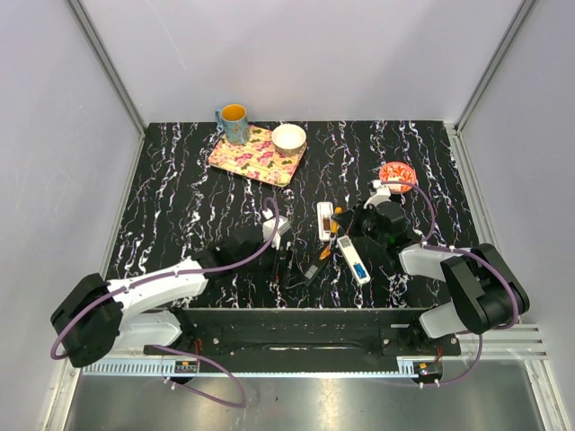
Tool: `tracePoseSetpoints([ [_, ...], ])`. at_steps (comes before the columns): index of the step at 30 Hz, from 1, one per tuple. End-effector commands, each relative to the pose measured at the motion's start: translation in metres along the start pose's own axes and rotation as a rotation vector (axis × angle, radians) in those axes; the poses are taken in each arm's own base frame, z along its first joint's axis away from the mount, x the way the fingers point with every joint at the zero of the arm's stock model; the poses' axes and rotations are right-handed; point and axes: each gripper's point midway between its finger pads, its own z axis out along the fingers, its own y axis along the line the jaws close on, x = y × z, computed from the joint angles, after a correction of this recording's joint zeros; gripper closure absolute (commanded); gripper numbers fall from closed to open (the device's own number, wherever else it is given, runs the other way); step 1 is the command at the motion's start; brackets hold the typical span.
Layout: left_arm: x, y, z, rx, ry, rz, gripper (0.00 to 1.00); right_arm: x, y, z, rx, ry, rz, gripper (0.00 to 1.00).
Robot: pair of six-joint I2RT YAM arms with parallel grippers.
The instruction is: Unload the batteries from the remote control
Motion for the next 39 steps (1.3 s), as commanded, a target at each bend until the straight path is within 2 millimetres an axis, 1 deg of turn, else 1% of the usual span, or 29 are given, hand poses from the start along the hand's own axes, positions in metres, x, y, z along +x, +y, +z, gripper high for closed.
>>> tracePoseSetpoints([
  [1,-0.007,-0.001,0.003,0.020,-0.032,0.000,0.08,-0.016,0.022,0.001,-0.097,-0.045,0.031,1.00],
  [4,-0.007,0.002,0.005,0.014,-0.031,-0.008,0.08,-0.016,0.027,0.002,-0.124,-0.039,0.054,1.00],
  [7,-0.007,0.003,0.006,0.012,-0.027,-0.009,0.08,-0.014,0.027,0.002,-0.130,-0.038,0.065,1.00],
  [11,-0.008,0.005,0.008,0.010,-0.026,-0.007,0.07,-0.020,0.027,0.004,-0.117,-0.058,0.038,1.00],
  [16,-0.007,0.005,0.008,0.012,-0.023,-0.005,0.08,-0.034,0.016,0.008,-0.045,-0.088,-0.031,1.00],
  [19,-0.006,0.005,0.008,0.010,-0.023,-0.004,0.08,-0.035,0.011,0.010,-0.014,-0.081,-0.053,1.00],
  [28,-0.002,0.006,0.008,0.010,-0.013,-0.009,0.08,-0.028,-0.002,0.006,0.041,-0.067,-0.077,1.00],
  [35,-0.003,0.007,0.010,0.009,-0.013,-0.012,0.08,-0.022,-0.003,0.004,0.035,-0.048,-0.068,1.00],
  [39,-0.001,0.007,0.010,0.013,-0.011,-0.014,0.08,-0.012,-0.004,0.002,0.029,-0.022,-0.053,1.00],
])
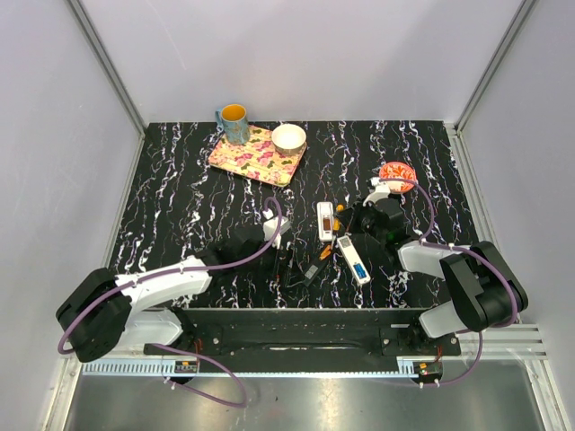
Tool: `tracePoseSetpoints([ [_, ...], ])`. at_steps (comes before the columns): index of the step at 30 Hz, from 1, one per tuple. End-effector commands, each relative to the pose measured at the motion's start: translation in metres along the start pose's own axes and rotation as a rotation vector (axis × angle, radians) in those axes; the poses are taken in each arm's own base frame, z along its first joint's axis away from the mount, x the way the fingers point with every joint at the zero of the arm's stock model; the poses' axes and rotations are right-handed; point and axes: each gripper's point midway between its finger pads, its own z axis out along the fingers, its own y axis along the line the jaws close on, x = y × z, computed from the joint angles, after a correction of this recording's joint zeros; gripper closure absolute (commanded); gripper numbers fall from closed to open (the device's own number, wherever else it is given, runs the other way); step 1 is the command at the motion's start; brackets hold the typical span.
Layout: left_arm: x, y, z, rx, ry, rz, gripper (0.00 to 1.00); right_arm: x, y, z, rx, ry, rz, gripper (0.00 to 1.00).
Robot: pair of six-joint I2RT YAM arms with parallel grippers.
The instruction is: Unload the batteries from the remote control
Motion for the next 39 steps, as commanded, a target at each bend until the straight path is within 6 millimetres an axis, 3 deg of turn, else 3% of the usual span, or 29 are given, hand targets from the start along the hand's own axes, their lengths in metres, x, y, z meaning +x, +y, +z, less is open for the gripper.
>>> tracePoseSetpoints([
  [1,-0.006,-0.005,0.001,0.036,-0.027,0.006,0.07,-0.004,0.004,-0.004,-0.019,-0.018,-0.006,1.00],
  [26,-0.008,0.002,0.002,0.016,-0.041,-0.007,0.08,0.001,0.032,-0.006,-0.166,0.004,0.094,1.00],
  [39,-0.023,0.008,0.007,-0.003,-0.063,0.008,0.08,-0.003,0.056,-0.002,-0.240,-0.001,0.123,1.00],
])
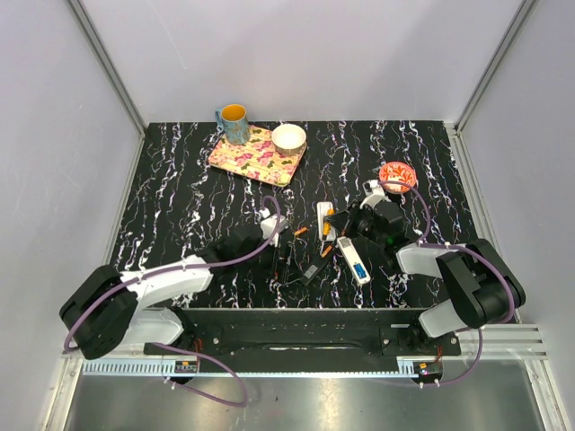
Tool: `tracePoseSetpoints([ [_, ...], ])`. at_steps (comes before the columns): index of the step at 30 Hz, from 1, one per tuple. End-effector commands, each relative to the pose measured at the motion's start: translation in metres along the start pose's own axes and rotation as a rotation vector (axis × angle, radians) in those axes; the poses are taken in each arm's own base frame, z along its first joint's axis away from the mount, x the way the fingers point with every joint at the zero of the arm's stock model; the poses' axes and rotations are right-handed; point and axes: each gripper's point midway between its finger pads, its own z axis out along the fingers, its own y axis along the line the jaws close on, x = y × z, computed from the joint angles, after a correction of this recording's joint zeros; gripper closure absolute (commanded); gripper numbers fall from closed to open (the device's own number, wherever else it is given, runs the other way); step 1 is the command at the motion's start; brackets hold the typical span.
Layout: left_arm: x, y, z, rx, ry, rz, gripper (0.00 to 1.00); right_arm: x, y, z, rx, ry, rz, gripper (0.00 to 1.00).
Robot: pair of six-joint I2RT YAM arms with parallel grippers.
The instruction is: Unload the batteries from the remote control
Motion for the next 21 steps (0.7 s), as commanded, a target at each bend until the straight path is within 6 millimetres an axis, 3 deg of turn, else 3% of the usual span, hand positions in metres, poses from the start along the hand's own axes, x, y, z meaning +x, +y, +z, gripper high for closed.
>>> tracePoseSetpoints([
  [1,-0.026,-0.008,0.005,0.026,-0.061,0.044,0.08,-0.018,0.022,0.005,-0.070,-0.052,-0.018,1.00],
  [5,-0.032,-0.003,0.015,-0.001,-0.047,0.082,0.08,-0.034,0.026,0.003,-0.052,-0.096,-0.035,1.00],
  [7,-0.030,0.005,0.026,-0.024,-0.016,0.084,0.08,-0.039,0.028,0.000,-0.044,-0.108,-0.045,1.00],
  [8,-0.039,0.003,0.030,-0.016,-0.025,0.099,0.08,-0.043,0.026,-0.001,-0.030,-0.119,-0.045,1.00],
  [10,-0.032,0.007,0.044,-0.009,0.012,0.095,0.08,-0.045,0.025,-0.004,-0.011,-0.126,-0.052,1.00],
  [11,-0.039,0.005,0.048,0.009,-0.002,0.094,0.08,-0.045,0.022,-0.006,0.007,-0.132,-0.051,1.00],
  [17,-0.024,0.013,0.075,0.038,0.071,0.061,0.10,-0.047,0.003,-0.021,0.119,-0.176,-0.027,1.00],
  [21,-0.013,0.002,0.076,0.096,0.092,0.029,0.12,-0.050,-0.006,-0.028,0.174,-0.209,-0.004,1.00],
])
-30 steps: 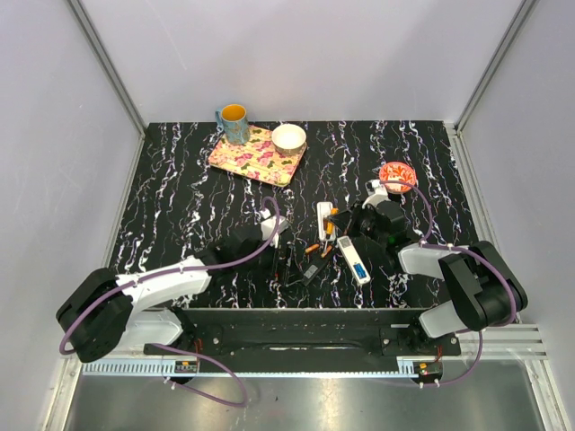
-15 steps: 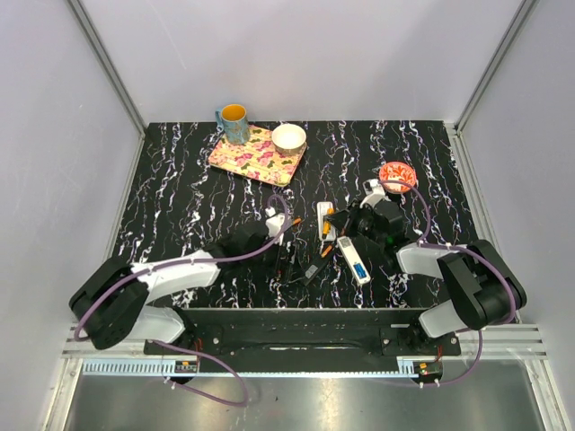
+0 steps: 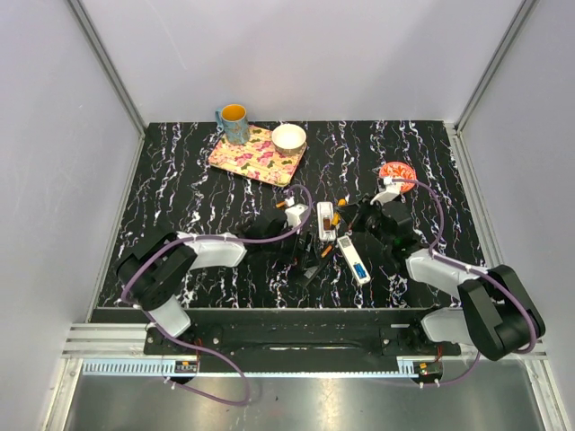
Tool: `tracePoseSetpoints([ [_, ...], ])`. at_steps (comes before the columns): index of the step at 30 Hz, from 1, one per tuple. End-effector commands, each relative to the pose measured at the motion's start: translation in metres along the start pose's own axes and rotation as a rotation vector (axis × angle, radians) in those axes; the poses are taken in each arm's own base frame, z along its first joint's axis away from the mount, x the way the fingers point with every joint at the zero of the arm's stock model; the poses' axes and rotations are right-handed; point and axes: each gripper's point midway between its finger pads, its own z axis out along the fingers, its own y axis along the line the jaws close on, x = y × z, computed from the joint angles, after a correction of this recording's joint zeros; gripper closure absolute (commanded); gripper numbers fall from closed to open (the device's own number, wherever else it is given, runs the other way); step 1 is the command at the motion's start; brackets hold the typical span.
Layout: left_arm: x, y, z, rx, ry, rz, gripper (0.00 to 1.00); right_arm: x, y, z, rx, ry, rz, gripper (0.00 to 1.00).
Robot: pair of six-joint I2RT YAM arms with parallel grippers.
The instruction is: Unload the batteries from the remote control
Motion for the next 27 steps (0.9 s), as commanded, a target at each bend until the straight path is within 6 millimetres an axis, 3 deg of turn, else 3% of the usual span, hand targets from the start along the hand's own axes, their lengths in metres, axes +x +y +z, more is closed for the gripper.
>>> tracePoseSetpoints([
  [1,0.012,-0.018,0.003,0.097,0.029,-0.024,0.12,-0.011,-0.014,-0.007,0.099,-0.067,0.020,1.00],
  [7,0.038,-0.050,0.004,0.150,0.100,-0.034,0.14,-0.020,-0.018,-0.008,0.131,-0.101,0.024,1.00],
  [15,0.035,-0.088,0.003,0.293,0.126,-0.025,0.14,-0.012,-0.018,-0.007,0.120,-0.074,0.028,1.00],
  [20,0.025,-0.080,0.009,0.260,0.101,-0.025,0.15,-0.009,-0.008,-0.008,0.059,-0.048,-0.011,1.00],
  [27,-0.008,-0.049,-0.019,0.205,-0.043,-0.109,0.21,-0.005,0.016,-0.010,-0.099,-0.053,-0.084,1.00],
])
